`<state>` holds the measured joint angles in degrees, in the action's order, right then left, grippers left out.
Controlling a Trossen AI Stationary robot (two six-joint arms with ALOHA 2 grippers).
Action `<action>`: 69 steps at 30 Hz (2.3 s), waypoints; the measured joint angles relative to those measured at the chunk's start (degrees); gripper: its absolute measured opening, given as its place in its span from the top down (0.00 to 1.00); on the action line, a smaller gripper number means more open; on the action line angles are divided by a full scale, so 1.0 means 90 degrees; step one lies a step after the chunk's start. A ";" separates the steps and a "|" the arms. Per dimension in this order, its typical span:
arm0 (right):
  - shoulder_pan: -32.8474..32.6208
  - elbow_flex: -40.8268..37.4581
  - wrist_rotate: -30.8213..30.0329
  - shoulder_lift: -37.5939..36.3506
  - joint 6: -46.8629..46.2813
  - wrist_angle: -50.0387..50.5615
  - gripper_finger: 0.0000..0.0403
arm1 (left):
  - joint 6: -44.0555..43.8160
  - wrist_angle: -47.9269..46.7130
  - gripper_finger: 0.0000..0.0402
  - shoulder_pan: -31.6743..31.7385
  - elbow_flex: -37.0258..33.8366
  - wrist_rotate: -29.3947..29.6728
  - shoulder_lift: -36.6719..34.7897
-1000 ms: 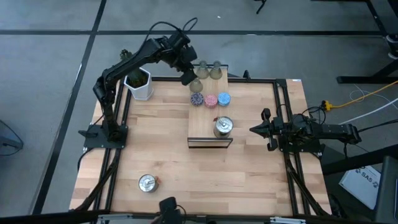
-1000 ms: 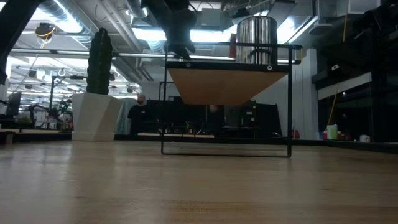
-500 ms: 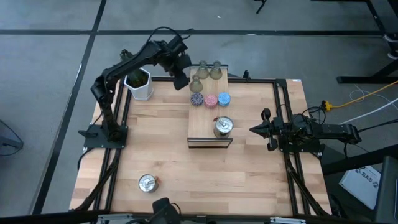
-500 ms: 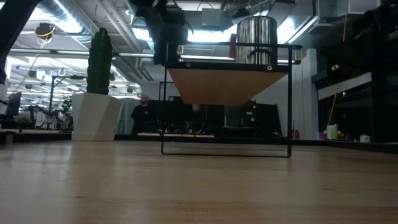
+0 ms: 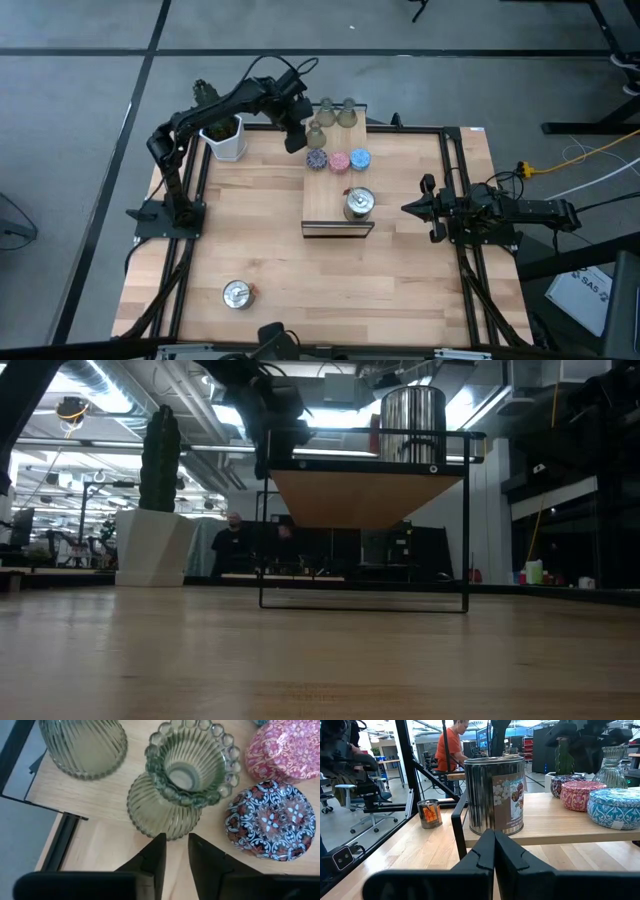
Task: Pick & Place candle stick holders
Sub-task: Put the transparent candle holder on the shelf
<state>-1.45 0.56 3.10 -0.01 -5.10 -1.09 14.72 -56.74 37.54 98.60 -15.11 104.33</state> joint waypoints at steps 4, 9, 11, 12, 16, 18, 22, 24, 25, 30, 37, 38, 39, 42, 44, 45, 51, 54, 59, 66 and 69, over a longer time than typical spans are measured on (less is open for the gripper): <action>0.0000 0.0000 0.0001 0.0000 0.0000 -0.0001 0.99 | 0.0000 0.0026 0.86 -0.0012 -0.0046 0.0002 0.0000; 0.0002 0.0000 -0.0001 0.0000 0.0002 -0.0001 0.99 | -0.0002 0.0247 0.92 -0.0015 -0.0046 0.0002 0.0000; 0.0000 0.0000 0.0001 0.0000 0.0001 -0.0001 0.99 | -0.0044 0.0320 0.94 -0.0017 -0.0046 0.0002 0.0000; 0.0002 0.0000 0.0000 0.0000 0.0000 0.0001 0.99 | -0.0044 0.0323 0.95 -0.0026 -0.0046 0.0002 0.0000; 0.0002 0.0000 -0.0001 0.0000 0.0000 0.0000 0.99 | -0.0046 0.0324 0.98 -0.0042 -0.0046 0.0005 0.0000; 0.0000 0.0000 0.0001 0.0000 0.0000 0.0001 0.99 | -0.0049 0.0328 0.99 -0.0044 -0.0046 0.0005 0.0000; 0.0002 0.0000 0.0000 0.0000 0.0000 0.0001 0.99 | -0.0049 0.0346 0.99 -0.0044 -0.0046 0.0005 0.0000; 0.0002 0.0000 -0.0001 0.0000 0.0002 0.0001 0.99 | -0.0049 0.0391 0.99 -0.0049 -0.0046 0.0005 0.0000; 0.0002 0.0000 0.0001 0.0000 0.0002 -0.0001 0.99 | -0.0049 0.0440 1.00 -0.0049 -0.0046 0.0005 0.0000; 0.0000 0.0000 0.0001 0.0000 0.0002 -0.0001 0.99 | -0.0051 0.0768 0.99 -0.0078 -0.0046 -0.0024 0.0000; 0.0002 0.0000 0.0001 0.0000 0.0002 0.0001 0.99 | -0.0053 0.0845 1.00 -0.0078 -0.0046 -0.0143 0.0000; 0.0001 0.0000 0.0000 0.0000 0.0001 0.0001 0.99 | -0.0063 0.0783 1.00 -0.0078 -0.0046 -0.0146 0.0000; 0.0000 0.0000 0.0000 0.0000 0.0001 0.0001 0.99 | -0.0070 0.0708 1.00 -0.0078 -0.0046 -0.0150 0.0000; 0.0000 0.0000 0.0001 0.0000 0.0000 -0.0001 0.99 | -0.0023 0.0606 1.00 -0.0078 -0.0046 -0.0415 0.0000; 0.0002 0.0000 0.0001 0.0000 0.0002 0.0001 0.99 | 0.0007 0.0629 1.00 -0.0078 -0.0046 -0.0623 0.0000; 0.0001 0.0000 0.0000 0.0000 0.0001 -0.0001 0.99 | 0.0050 0.0661 0.99 -0.0078 -0.0046 -0.0714 0.0000; 0.0001 0.0000 -0.0001 0.0000 0.0002 -0.0001 0.99 | 0.0275 0.0906 1.00 -0.0078 -0.0046 -0.0746 0.0000; 0.0002 0.0000 0.0001 0.0000 0.0002 -0.0001 0.99 | 0.0407 0.1134 0.99 -0.0078 -0.0046 -0.0746 0.0000; 0.0001 0.0000 0.0000 0.0000 0.0002 -0.0001 0.99 | 0.0503 0.1471 1.00 -0.0079 -0.0043 -0.0782 0.0020; 0.0002 0.0000 -0.0001 0.0000 0.0000 0.0001 0.99 | 0.0464 0.1821 1.00 -0.0085 -0.0043 -0.0794 0.0144; 0.0001 0.0000 -0.0001 0.0000 0.0000 0.0001 0.99 | 0.0454 0.1891 0.99 -0.0085 -0.0043 -0.0838 0.0165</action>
<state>-1.44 0.56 3.09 -0.01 -5.10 -1.09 18.81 -39.72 36.77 98.21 -22.66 105.82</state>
